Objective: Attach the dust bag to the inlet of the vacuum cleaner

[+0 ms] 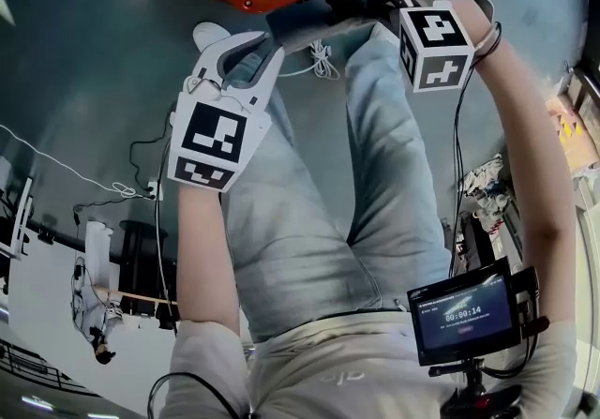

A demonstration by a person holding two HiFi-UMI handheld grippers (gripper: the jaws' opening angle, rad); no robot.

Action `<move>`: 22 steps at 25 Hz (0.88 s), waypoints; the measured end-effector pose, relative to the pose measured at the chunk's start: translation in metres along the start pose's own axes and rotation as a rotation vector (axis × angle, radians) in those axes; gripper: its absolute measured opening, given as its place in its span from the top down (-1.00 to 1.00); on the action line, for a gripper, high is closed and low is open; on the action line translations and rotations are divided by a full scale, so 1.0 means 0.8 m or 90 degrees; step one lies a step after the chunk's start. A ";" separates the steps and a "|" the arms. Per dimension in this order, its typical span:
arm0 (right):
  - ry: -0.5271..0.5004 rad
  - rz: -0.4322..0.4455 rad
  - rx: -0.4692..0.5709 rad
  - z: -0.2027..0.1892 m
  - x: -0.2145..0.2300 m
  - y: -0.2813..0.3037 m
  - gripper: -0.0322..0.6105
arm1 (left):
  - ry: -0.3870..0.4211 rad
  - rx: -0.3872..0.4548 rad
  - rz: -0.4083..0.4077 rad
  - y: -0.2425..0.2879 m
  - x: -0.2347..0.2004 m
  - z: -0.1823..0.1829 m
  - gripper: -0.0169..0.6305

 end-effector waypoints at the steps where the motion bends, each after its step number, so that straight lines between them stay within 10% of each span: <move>1: 0.014 -0.002 0.005 -0.001 0.001 0.000 0.85 | 0.006 0.002 0.004 0.012 -0.004 0.010 0.75; 8: 0.044 -0.023 0.015 0.009 0.006 -0.006 0.85 | 0.129 -0.137 -0.017 0.111 0.020 0.022 0.75; 22: 0.008 -0.055 -0.017 0.017 0.010 -0.006 0.85 | 0.206 -0.173 -0.008 0.147 0.028 0.027 0.76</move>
Point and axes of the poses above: the fingertips, and each gripper's own axes: y forward along the fingers, x to its right, z out of its top, the point moved 4 cm from there along -y, backward along the fingers, and after that the axes turned 11 degrees about -x, right-handed, at the moved point
